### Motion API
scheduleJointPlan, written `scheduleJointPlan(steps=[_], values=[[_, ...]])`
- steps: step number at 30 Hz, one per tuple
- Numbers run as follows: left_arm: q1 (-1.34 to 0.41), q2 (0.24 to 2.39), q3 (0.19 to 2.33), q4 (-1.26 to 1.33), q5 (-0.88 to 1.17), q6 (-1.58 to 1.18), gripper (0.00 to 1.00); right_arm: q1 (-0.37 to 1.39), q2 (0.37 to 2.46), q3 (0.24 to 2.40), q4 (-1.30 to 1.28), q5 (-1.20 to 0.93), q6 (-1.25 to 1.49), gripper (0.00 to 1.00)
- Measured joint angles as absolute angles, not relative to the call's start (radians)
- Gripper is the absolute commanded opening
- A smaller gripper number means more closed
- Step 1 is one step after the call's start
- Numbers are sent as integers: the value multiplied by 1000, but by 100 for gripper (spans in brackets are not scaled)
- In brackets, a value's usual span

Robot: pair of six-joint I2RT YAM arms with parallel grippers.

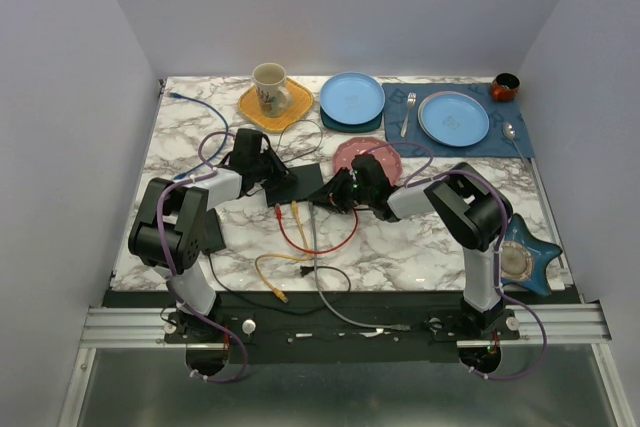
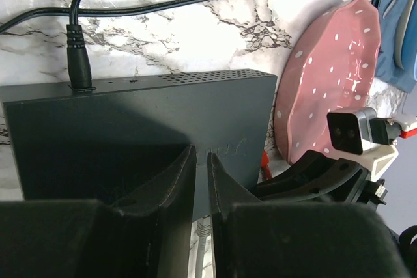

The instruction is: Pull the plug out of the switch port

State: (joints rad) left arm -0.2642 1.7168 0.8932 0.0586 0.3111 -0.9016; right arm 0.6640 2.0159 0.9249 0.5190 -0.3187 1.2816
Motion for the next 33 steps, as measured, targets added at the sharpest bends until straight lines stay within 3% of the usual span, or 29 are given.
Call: scheduleJointPlan(steps=[6,13,21,33], values=[[-264,1717,891,60,311,-902,24,670,2016,926,530,-313,1241,42],[-266,1719,890,65,312,-903,24,680,2017,925,523,-307,1232,32],[-269,1719,889,67,313,-903,24,680,2020,924,518,-304,1243,27],[-269,1719,882,74,324,-907,24,680,2020,888,575,-300,1263,1]])
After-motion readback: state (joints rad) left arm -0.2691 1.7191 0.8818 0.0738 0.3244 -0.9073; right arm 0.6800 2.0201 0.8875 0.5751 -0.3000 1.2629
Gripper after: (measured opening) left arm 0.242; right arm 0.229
